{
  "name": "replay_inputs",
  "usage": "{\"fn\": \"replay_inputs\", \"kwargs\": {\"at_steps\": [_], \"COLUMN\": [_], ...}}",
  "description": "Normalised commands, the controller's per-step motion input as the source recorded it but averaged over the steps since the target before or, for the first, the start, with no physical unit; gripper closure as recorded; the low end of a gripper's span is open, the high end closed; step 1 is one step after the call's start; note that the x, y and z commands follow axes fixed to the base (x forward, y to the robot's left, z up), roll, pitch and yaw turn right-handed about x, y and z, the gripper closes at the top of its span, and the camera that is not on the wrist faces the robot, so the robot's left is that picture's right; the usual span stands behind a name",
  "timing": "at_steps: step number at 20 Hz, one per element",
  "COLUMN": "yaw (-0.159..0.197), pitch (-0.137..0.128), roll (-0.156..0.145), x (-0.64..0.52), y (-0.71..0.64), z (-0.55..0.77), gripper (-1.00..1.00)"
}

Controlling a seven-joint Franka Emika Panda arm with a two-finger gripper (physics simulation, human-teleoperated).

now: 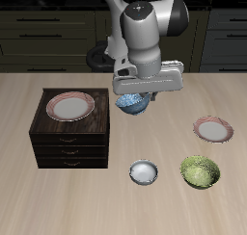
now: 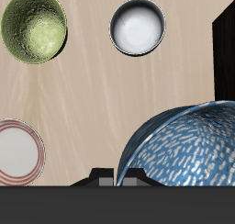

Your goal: Place the blue bowl onto the plate that is on top of the cabinet

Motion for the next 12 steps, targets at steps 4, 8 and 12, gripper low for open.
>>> {"fn": "replay_inputs", "kwargs": {"at_steps": [4, 8, 12], "yaw": [0.058, 0.035, 0.036], "pitch": [-0.071, -0.033, -0.069], "roll": [-0.021, -0.014, -0.016], "x": [-0.13, -0.02, -0.15], "y": [0.05, 0.05, 0.01], "z": [0.47, 0.24, 0.44], "gripper": [1.0, 1.0, 1.0]}}
